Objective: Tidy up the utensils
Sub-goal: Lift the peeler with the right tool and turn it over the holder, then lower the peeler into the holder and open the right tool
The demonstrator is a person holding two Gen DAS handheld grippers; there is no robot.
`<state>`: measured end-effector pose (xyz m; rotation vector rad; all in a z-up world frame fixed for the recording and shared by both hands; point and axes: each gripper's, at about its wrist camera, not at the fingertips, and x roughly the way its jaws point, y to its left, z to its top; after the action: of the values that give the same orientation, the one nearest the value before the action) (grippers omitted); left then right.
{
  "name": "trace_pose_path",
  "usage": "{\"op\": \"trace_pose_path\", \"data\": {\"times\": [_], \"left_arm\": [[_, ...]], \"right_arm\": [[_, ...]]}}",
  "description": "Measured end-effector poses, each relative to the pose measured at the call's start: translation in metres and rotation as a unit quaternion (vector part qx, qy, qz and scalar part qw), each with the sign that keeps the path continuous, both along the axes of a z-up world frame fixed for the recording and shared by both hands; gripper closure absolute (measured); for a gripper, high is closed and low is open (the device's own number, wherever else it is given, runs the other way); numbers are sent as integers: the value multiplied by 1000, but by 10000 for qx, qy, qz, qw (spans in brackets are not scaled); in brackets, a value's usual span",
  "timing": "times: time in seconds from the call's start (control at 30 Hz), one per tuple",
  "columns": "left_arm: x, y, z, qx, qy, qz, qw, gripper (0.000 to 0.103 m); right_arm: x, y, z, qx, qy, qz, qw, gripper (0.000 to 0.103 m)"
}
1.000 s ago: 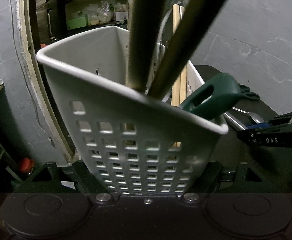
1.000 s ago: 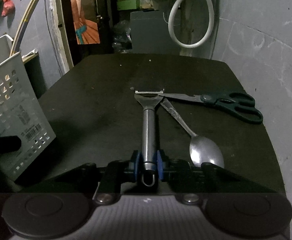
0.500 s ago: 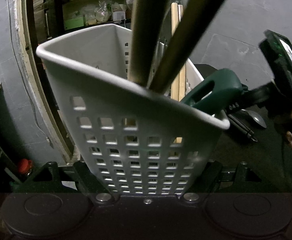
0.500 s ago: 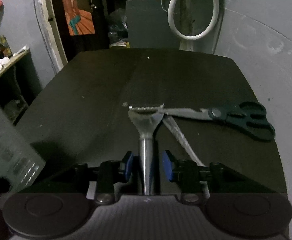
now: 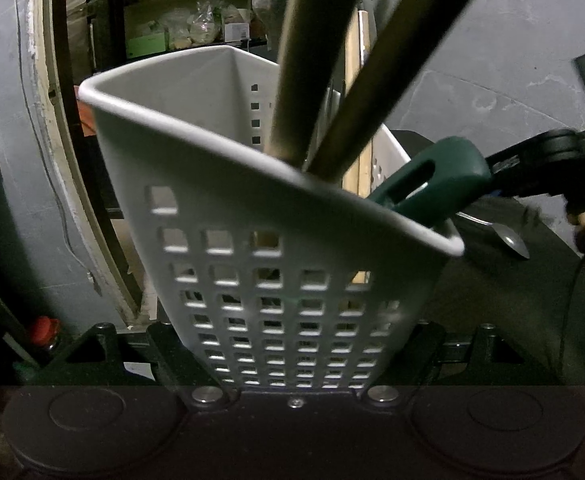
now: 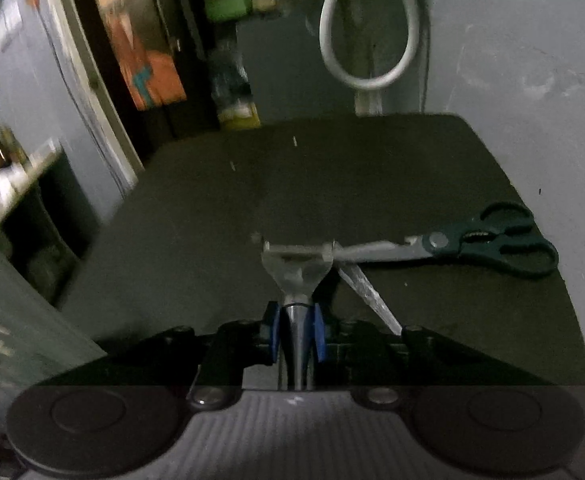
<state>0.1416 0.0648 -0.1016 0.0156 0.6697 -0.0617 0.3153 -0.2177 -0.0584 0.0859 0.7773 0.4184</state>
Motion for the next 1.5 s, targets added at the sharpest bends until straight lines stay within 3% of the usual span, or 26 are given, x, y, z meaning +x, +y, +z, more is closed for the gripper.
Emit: {"op": "trace_pose_path", "data": {"times": [0.1, 0.23, 0.3, 0.43, 0.5, 0.67, 0.9, 0.93, 1.07, 1.17, 1.37, 1.5], "left_arm": [[0, 1, 0, -9, 4, -26, 10000, 22], [0, 4, -1, -20, 15, -55, 10000, 22], [1, 4, 0, -22, 17, -66, 10000, 22], [2, 5, -2, -22, 17, -96, 9999, 22], [2, 5, -3, -26, 22, -109, 9999, 22], [3, 5, -5, -39, 24, -135, 9999, 22], [3, 8, -6, -75, 15, -166, 9998, 22], [4, 9, -6, -82, 16, -169, 9998, 22], [3, 11, -6, -96, 13, -186, 9998, 22], [4, 12, -7, -114, 7, -202, 9997, 22], [4, 15, -8, -160, -25, -230, 9996, 22], [3, 18, -9, -179, -50, -246, 9995, 22]], "right_arm": [[-11, -12, 8, 343, -162, 32, 9993, 84], [-13, -18, 5, 396, 18, 36, 9992, 84], [-15, -21, 1, 447, 170, 14, 9989, 84], [-17, -35, -13, 1251, 755, -275, 9889, 84], [-20, -46, -24, 1857, 1128, -493, 9749, 84], [-32, -68, -46, 3139, 1861, -942, 9263, 84], [-42, -81, -76, 4617, 2523, -1280, 8407, 84], [-44, -80, -77, 4717, 2550, -1287, 8342, 84], [-49, -76, -70, 4926, 2516, -1205, 8244, 83], [-55, -74, -46, 5023, 2312, -1017, 8270, 83], [-65, -61, 13, 5255, 2204, -655, 8191, 83], [-69, -47, 30, 5429, 2676, -743, 7925, 83]]}}
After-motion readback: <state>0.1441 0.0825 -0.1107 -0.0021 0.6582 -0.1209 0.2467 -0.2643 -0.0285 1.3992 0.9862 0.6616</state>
